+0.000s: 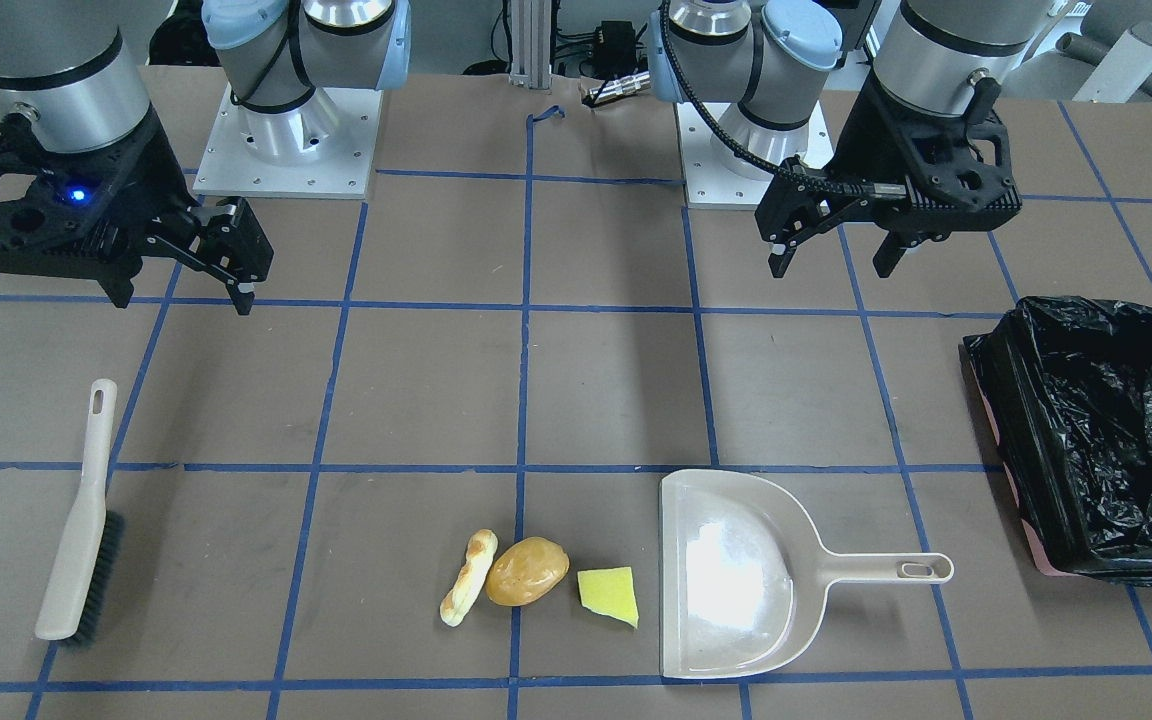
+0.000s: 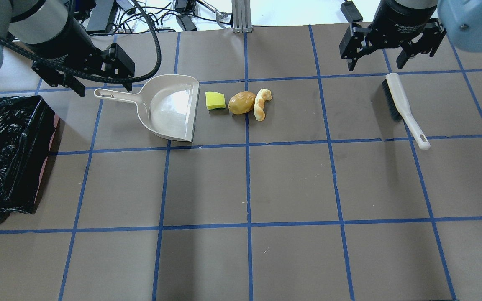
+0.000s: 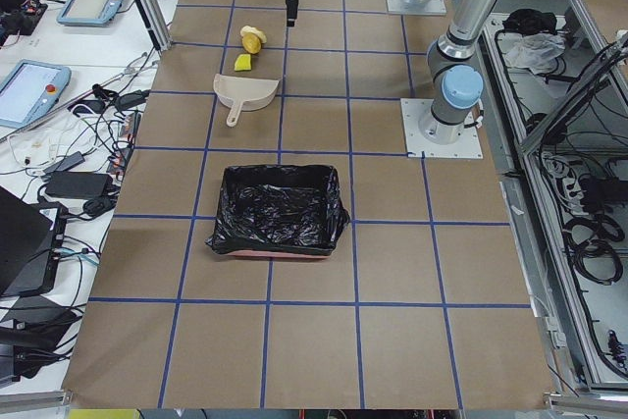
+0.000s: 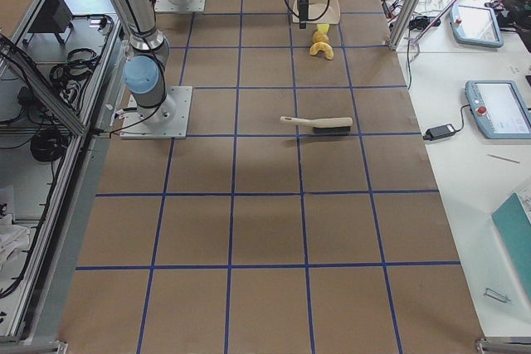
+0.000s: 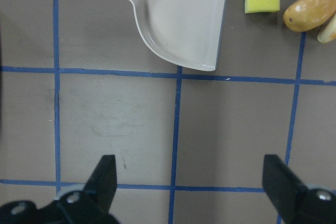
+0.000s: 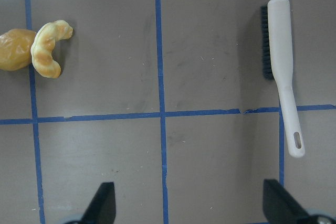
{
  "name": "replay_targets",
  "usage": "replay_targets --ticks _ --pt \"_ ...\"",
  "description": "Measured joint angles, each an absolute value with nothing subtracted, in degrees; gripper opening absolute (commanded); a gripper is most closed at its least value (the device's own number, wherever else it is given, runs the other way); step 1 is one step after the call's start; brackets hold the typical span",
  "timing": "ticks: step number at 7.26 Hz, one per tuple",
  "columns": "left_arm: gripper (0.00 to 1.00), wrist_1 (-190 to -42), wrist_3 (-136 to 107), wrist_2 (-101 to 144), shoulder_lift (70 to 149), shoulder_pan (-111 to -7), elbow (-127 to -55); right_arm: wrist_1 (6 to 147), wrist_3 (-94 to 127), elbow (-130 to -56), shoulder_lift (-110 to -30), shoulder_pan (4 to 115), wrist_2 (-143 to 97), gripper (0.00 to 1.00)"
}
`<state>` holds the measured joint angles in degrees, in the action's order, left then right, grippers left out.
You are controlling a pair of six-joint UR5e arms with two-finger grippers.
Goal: Sweep and dump trash into bin
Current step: 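Lower the left gripper to the dustpan handle while the right gripper reaches the brush handle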
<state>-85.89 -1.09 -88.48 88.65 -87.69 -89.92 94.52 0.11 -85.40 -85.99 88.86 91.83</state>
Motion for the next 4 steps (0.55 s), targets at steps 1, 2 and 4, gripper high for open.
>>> replay_targets --ticks 1,2,4 --pt "1.0 -85.8 -1.0 -88.6 88.7 -87.5 -90.0 94.4 -1.3 -85.3 -85.9 87.8 90.7 1.0" --pt "1.0 -85.3 -0.8 -88.6 89.0 -87.2 -90.0 94.5 -2.9 -85.3 -85.5 86.4 90.0 1.0" --pt "1.0 -82.7 2.5 -88.6 90.7 -86.7 -91.2 96.1 -6.7 -85.4 -82.4 80.5 89.4 0.97"
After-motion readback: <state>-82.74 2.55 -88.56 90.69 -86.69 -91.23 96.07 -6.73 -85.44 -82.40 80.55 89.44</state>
